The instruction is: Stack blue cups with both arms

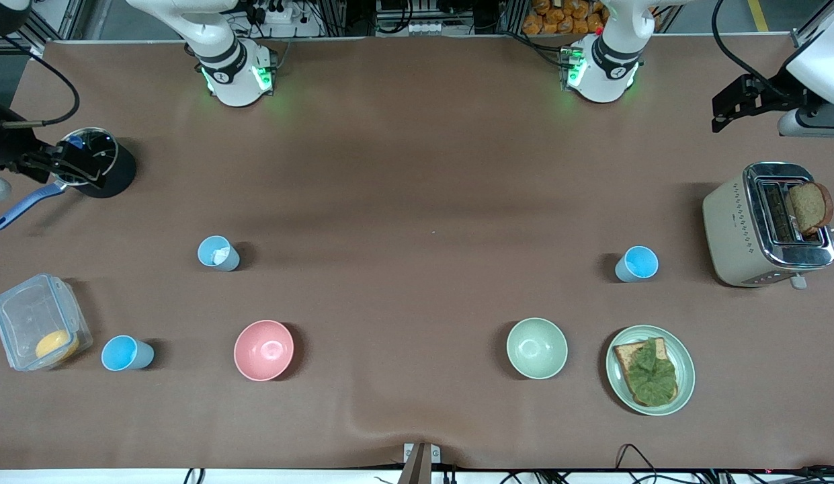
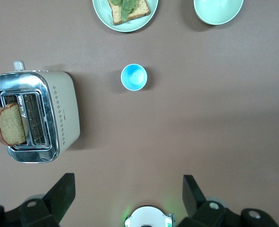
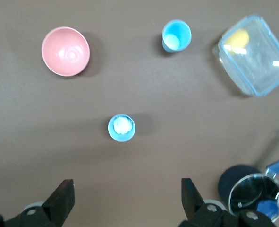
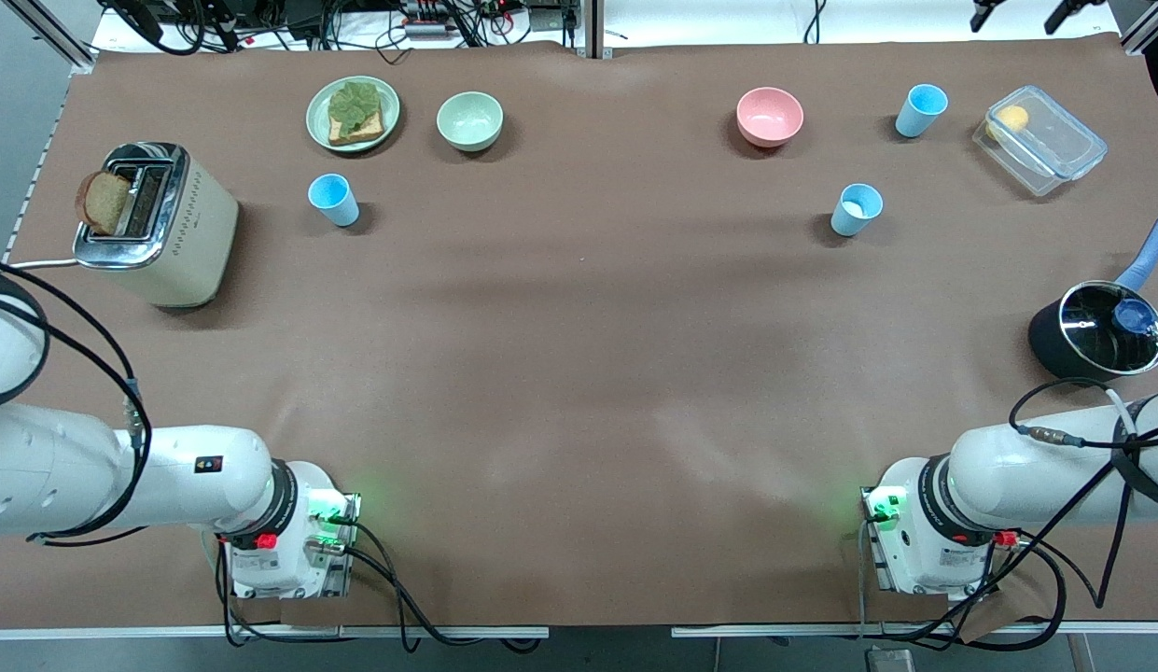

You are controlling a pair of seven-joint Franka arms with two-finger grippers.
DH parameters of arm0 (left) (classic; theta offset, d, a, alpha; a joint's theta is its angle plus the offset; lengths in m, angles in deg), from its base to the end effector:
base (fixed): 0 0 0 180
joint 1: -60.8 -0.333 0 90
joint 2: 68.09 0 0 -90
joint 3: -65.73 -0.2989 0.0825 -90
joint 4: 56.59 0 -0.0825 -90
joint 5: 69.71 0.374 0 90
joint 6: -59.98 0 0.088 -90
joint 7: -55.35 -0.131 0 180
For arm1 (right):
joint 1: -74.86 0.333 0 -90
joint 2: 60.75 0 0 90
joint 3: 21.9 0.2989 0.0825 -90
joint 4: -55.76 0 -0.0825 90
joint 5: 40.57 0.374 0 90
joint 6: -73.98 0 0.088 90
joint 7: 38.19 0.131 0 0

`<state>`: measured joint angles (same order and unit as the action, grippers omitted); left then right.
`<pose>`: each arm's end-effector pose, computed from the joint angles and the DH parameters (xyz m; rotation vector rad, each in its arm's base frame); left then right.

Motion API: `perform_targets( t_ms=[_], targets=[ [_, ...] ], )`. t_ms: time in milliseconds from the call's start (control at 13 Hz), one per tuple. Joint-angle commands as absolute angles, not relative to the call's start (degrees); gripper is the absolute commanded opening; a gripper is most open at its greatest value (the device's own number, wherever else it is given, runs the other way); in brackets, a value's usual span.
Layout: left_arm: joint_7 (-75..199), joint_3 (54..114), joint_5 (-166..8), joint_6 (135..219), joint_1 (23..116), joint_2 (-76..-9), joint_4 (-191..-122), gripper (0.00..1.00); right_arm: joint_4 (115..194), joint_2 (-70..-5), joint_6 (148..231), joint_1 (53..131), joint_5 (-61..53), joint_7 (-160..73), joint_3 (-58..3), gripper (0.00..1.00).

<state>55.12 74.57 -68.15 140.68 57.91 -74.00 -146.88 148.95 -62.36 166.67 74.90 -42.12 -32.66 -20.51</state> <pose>0.4925 -0.0516 0.6206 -3.0899 0.1593 0.0978 0.5406 0.0102 0.5770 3.1130 -0.1099 0.0327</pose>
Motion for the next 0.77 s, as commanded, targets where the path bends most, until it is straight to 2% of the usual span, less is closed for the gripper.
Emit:
perform_targets(
  t_ms=[0,692],
  targets=[
    [53.4,74.9,-66.7,139.5,57.9,-74.9,-146.5,1.00,148.4,-61.5,168.9,77.3,-43.2,-31.6,-19.9,1.00],
    [54.6,75.0,-66.9,139.6,57.9,-73.7,-146.1,1.00,148.1,-61.8,168.8,76.9,-43.8,-26.3,-20.3,1.00]
  ],
)
